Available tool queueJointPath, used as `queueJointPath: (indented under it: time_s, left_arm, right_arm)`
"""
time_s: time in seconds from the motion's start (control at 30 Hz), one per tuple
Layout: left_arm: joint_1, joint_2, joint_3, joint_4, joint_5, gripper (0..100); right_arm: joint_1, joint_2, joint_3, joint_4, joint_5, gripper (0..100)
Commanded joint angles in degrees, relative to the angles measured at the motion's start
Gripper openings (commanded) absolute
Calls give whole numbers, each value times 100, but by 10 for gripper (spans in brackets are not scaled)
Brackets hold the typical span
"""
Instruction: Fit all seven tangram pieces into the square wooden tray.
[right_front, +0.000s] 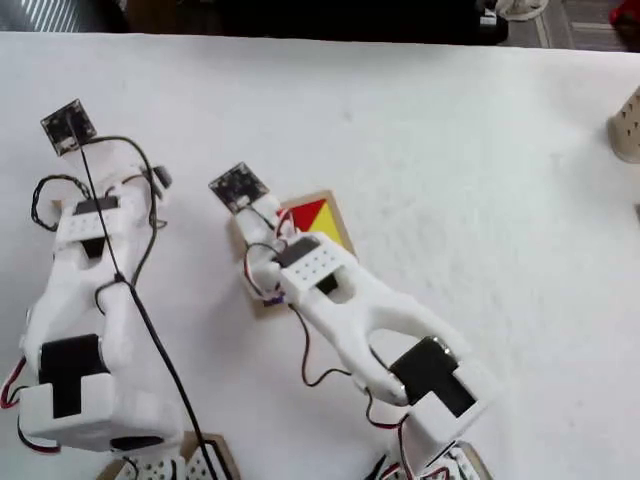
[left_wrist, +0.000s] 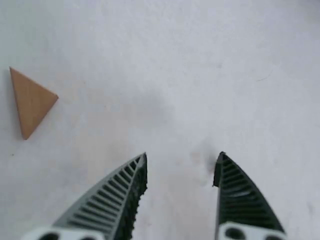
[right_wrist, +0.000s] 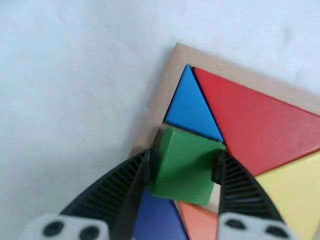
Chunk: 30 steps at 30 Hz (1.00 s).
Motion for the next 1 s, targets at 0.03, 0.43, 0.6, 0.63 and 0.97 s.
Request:
queueJointPath:
  time_s: [0.03,0.43,0.6,0.63,0.97]
  left_arm:
    - [-48,-31,-316,35,-53,225]
    - [-48,-31,-316,35,-53,225]
    - [-48,-31,-316,35,-53,225]
    - [-48,-31,-316,35,-53,225]
    - [-48,-31,-316,35,-53,225]
  right_arm:
    - [66,-31,-193,242,-9,190]
    - [514,-57,-202,752,-9,16]
    - [796,-75,-202,760,-18,16]
    - [840,-101,-202,787,-18,18]
    - [1323,-848,-158,1525,-18,17]
